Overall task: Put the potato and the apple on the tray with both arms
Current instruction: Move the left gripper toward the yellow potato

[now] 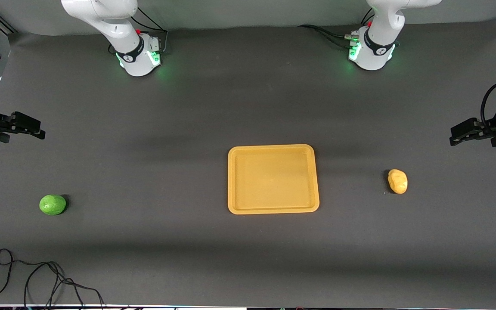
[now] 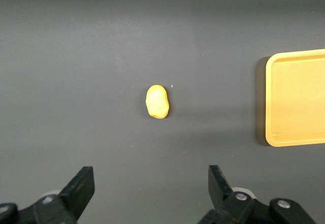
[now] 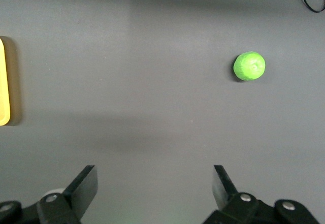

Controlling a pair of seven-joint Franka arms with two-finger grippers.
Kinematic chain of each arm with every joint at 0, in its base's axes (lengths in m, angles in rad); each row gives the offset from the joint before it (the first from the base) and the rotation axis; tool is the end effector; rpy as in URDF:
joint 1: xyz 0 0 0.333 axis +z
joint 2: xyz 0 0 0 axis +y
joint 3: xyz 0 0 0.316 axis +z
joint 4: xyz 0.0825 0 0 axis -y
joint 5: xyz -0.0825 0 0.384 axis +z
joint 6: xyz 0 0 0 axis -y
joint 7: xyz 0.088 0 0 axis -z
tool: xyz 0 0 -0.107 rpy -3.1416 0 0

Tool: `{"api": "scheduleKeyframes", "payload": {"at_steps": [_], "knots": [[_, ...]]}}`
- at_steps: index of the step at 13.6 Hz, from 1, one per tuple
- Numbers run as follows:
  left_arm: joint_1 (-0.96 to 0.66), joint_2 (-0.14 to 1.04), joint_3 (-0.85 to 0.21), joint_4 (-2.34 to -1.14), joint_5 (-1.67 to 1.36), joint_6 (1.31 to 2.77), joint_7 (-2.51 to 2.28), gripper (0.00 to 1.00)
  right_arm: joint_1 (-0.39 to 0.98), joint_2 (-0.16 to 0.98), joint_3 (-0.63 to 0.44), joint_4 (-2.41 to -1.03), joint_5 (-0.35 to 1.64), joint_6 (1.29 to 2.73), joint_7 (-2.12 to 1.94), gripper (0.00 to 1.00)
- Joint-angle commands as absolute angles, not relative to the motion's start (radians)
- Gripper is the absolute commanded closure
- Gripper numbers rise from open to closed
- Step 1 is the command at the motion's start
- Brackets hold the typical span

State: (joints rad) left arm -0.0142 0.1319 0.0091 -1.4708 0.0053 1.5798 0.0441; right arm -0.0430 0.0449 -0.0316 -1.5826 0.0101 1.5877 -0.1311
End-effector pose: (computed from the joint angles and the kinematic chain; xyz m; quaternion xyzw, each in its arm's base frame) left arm 0.5953 -0.0028 0.5966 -0.9996 0.0247 0.0115 0.0030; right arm 0.5669 -0.0409 0.5952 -0.9994 -0.0281 0.0193 0.0064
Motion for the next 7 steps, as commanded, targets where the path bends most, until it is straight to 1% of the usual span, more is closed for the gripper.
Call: {"api": "scheduleKeyframes", "payload": {"at_steps": [1, 5, 7], "knots": [[-0.021, 0.12, 0.012, -1.506, 0.017, 1.612, 0.029, 0.0, -0.048, 0.052, -0.028, -1.565, -0.012, 1.557, -0.109, 0.0], [-0.028, 0.118, 0.012, -1.545, 0.017, 1.647, 0.029, 0.0, -0.048, 0.054, -0.028, -1.566, -0.012, 1.557, -0.11, 0.0], [-0.028, 0.118, 0.012, -1.595, 0.017, 1.708, 0.029, 0.0, -0.049, 0.058, -0.028, -1.566, -0.014, 1.562, -0.11, 0.0]]}}
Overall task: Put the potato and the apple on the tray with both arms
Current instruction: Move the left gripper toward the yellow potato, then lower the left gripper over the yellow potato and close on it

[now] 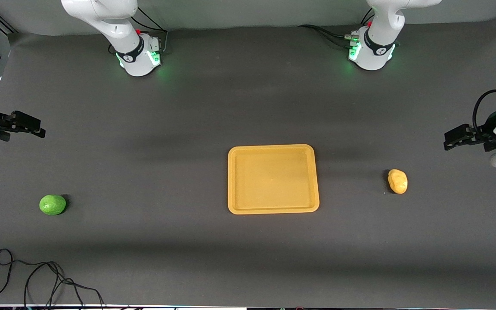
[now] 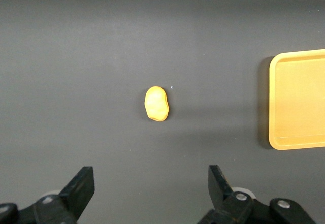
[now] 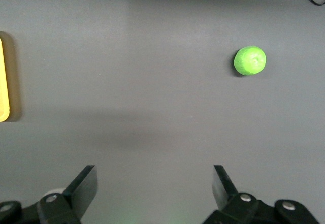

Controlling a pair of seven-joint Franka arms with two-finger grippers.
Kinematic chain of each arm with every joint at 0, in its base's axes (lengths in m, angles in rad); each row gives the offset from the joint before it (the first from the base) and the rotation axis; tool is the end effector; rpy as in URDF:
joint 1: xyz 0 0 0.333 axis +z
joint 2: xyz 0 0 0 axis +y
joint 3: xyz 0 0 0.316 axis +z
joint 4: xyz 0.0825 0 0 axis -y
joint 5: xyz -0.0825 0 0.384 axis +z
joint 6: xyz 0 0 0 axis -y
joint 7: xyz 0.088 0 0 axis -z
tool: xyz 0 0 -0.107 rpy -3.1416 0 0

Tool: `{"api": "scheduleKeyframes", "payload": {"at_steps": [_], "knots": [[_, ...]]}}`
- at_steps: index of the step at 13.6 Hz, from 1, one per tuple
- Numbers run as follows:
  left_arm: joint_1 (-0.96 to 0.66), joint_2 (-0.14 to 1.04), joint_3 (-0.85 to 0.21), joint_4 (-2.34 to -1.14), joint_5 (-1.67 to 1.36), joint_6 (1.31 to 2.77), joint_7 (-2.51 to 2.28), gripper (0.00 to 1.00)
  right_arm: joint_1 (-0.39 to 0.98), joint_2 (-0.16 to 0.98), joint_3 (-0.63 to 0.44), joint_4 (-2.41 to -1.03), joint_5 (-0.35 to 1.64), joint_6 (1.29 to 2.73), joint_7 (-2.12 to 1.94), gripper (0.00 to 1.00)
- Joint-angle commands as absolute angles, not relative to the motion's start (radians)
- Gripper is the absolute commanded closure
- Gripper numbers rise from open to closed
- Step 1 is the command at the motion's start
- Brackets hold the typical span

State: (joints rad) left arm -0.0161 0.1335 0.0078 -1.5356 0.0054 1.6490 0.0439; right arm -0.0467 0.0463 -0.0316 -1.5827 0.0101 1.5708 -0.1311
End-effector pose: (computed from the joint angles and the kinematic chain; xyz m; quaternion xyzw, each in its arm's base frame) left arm 0.5999 -0.0047 0.5709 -0.9996 0.0264 0.0101 0.0030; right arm 0.5652 -0.0429 0.5929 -0.9992 -0.0262 0.0285 0.0073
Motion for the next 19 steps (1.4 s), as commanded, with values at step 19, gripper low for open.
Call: {"api": "scheduleKeyframes", "payload": {"at_steps": [19], "knots": [[-0.012, 0.496, 0.023, -2.016, 0.017, 2.441, -0.049, 0.37, -0.055, 0.063, -0.031, -1.586, -0.012, 1.575, -0.115, 0.0]]}}
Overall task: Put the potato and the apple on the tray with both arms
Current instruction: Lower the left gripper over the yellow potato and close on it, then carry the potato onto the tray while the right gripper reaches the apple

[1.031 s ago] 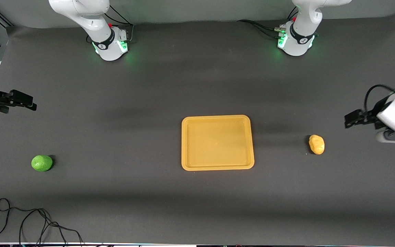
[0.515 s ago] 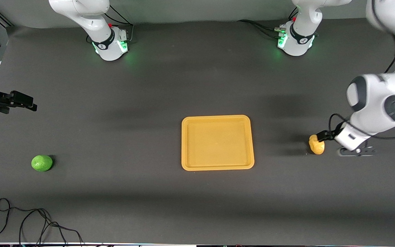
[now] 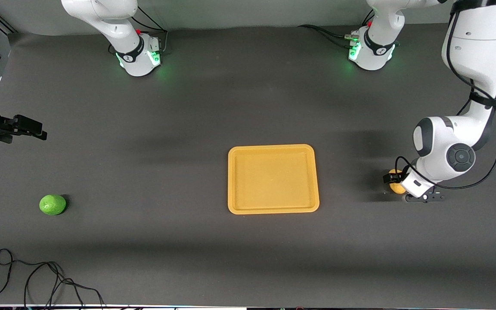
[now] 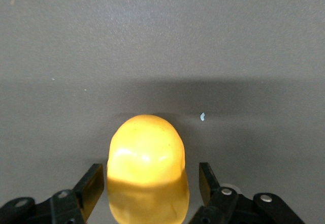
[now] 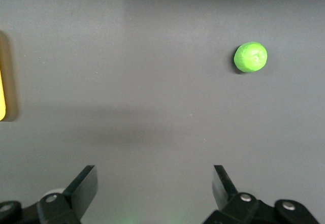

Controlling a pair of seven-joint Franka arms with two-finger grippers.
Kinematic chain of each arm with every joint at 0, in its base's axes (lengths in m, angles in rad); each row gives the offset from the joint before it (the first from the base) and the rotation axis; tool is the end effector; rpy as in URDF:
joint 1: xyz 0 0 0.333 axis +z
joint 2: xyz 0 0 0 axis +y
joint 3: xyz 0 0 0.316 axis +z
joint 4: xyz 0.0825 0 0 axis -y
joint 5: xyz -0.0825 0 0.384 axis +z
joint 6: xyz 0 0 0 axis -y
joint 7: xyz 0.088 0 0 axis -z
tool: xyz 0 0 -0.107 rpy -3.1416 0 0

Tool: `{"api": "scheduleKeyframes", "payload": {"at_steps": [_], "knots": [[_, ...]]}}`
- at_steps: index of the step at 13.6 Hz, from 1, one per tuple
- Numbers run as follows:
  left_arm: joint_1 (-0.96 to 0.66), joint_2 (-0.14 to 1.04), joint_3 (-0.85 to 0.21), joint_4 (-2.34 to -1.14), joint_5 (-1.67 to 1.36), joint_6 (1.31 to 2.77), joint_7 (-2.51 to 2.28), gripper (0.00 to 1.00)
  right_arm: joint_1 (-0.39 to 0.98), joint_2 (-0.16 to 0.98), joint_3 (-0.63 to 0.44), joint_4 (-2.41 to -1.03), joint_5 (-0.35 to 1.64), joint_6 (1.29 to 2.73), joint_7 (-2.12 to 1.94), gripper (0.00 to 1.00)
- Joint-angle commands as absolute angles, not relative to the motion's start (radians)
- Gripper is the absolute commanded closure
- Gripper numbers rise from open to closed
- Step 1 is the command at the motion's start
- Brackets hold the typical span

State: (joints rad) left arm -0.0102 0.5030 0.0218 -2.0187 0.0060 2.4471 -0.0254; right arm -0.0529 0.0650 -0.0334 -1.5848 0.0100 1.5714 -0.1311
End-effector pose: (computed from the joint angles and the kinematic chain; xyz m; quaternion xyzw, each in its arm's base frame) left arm 0.5946 0.0068 0.1923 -0.9992 -0.0150 0.0372 0.0074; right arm 0.5695 -0.0476 0.5814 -0.9990 -0.0222 0.0385 0.0081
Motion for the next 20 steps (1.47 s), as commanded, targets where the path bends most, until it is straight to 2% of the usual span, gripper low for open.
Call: {"api": "scheduleKeyframes", "payload": {"at_steps": [1, 4, 6, 8, 11, 13, 16, 20], "knots": [[-0.012, 0.486, 0.021, -2.016, 0.017, 2.433, -0.067, 0.45, -0.058, 0.064, -0.031, -1.585, -0.012, 1.58, -0.117, 0.0], [-0.025, 0.419, 0.015, -2.005, 0.014, 2.384, -0.11, 0.5, -0.072, 0.103, -0.075, -1.58, -0.014, 1.62, -0.159, 0.0], [-0.084, 0.367, 0.012, -1.939, 0.014, 2.227, -0.208, 0.55, -0.072, 0.13, -0.126, -1.58, -0.015, 1.664, -0.201, 0.0], [-0.199, 0.37, 0.012, -1.863, 0.014, 2.139, -0.35, 0.55, -0.072, 0.158, -0.173, -1.575, -0.015, 1.698, -0.247, 0.0], [-0.36, 0.4, 0.011, -1.801, 0.002, 2.143, -0.477, 0.57, -0.075, 0.211, -0.242, -1.534, -0.014, 1.746, -0.363, 0.0], [-0.437, 0.446, 0.011, -1.786, -0.018, 2.237, -0.535, 0.59, -0.09, 0.264, -0.282, -1.459, -0.005, 1.746, -0.452, 0.0], [-0.477, 0.531, -0.021, -1.778, -0.018, 2.345, -0.581, 0.6, -0.149, 0.342, -0.285, -1.37, 0.023, 1.744, -0.526, 0.0], [-0.532, 0.6, -0.026, -1.77, -0.006, 2.365, -0.626, 0.61, -0.144, 0.38, -0.282, -1.39, 0.093, 1.747, -0.526, 0.0]]}}
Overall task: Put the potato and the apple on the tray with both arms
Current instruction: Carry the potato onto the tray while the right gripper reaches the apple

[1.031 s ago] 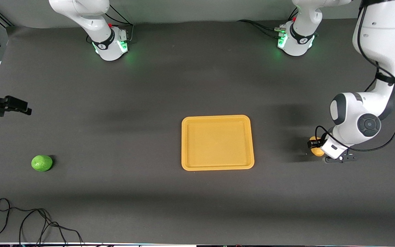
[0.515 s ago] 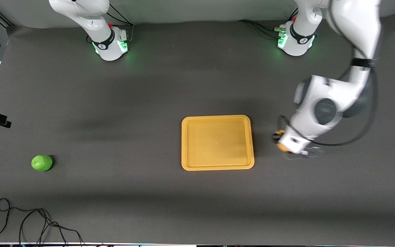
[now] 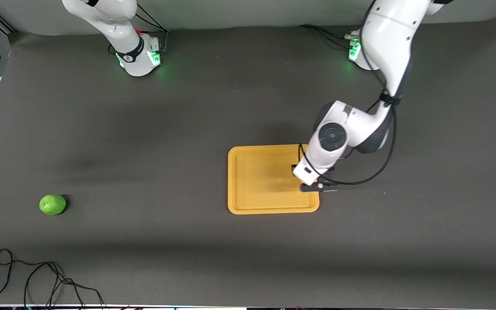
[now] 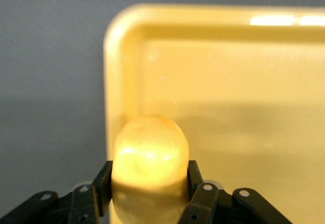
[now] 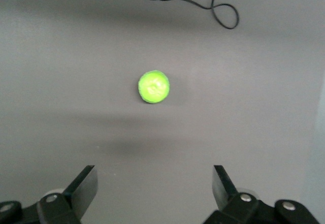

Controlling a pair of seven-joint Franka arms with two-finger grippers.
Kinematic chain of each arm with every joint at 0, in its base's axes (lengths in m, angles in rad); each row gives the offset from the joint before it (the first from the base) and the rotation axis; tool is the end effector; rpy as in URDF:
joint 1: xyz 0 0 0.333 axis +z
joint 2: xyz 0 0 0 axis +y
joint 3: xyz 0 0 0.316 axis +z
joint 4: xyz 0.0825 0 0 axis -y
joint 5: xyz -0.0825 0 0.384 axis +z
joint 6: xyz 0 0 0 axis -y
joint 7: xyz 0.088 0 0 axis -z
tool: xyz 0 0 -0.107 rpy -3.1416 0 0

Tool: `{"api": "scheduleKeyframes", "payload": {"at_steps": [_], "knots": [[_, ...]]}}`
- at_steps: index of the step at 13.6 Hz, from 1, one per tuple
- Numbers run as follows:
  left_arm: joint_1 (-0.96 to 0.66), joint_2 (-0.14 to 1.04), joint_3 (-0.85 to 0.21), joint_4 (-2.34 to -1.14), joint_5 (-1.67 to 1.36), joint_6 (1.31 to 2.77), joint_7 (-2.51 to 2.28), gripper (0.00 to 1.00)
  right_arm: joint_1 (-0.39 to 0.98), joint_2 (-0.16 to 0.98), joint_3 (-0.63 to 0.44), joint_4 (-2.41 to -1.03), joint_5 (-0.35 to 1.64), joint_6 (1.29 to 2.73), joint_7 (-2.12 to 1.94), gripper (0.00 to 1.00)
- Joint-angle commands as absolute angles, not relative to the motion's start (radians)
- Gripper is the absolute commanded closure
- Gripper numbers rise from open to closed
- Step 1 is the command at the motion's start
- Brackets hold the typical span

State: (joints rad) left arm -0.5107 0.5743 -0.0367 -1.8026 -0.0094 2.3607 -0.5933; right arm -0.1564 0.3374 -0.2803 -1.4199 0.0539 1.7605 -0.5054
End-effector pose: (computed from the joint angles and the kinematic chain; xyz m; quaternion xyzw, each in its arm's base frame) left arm 0.5581 -0.3383 0.2253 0.9995 0.0292 -0.0138 0.0069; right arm 0.6121 -0.2511 0.5141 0.9991 0.0373 -0.0016 0.0209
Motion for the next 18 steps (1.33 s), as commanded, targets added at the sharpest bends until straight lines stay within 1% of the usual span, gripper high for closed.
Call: {"api": "scheduleKeyframes", "payload": {"at_steps": [1, 2, 3, 6, 8, 9, 10, 11, 15, 17, 18], "knots": [[-0.531, 0.601, -0.026, -1.769, -0.009, 2.382, -0.627, 0.58, -0.141, 0.391, -0.279, -1.391, 0.109, 1.75, -0.523, 0.0], [-0.531, 0.601, -0.026, -1.766, -0.011, 2.382, -0.629, 0.51, -0.14, 0.406, -0.279, -1.394, 0.123, 1.768, -0.523, 0.0], [-0.529, 0.603, -0.026, -1.766, -0.006, 2.382, -0.627, 0.43, -0.14, 0.422, -0.276, -1.426, 0.127, 1.822, -0.529, 0.0], [-0.525, 0.612, -0.023, -1.766, 0.002, 2.365, -0.621, 0.46, -0.14, 0.44, -0.272, -1.583, 0.161, 2.059, -0.54, 0.0], [-0.526, 0.621, -0.023, -1.772, 0.002, 2.362, -0.626, 0.44, -0.143, 0.501, -0.272, -1.594, 0.205, 2.137, -0.578, 0.0], [-0.526, 0.626, -0.023, -1.772, 0.002, 2.362, -0.626, 0.36, -0.146, 0.541, -0.272, -1.591, 0.239, 2.163, -0.586, 0.0], [-0.526, 0.626, -0.021, -1.77, 0.002, 2.362, -0.624, 0.06, -0.146, 0.57, -0.272, -1.591, 0.262, 2.189, -0.595, 0.0], [-0.526, 0.623, -0.023, -1.77, 0.002, 2.362, -0.624, 0.0, -0.146, 0.603, -0.27, -1.591, 0.282, 2.221, -0.6, 0.0], [-0.494, 0.569, -0.014, -1.767, 0.002, 2.313, -0.617, 0.0, -0.146, 0.686, -0.267, -1.589, 0.339, 2.299, -0.646, 0.0], [-0.438, 0.494, -0.006, -1.778, 0.005, 2.304, -0.601, 0.01, -0.147, 0.716, -0.267, -1.589, 0.359, 2.322, -0.649, 0.0], [-0.407, 0.448, -0.008, -1.778, 0.008, 2.268, -0.589, 0.01, -0.15, 0.729, -0.267, -1.588, 0.37, 2.33, -0.661, 0.0]]}}
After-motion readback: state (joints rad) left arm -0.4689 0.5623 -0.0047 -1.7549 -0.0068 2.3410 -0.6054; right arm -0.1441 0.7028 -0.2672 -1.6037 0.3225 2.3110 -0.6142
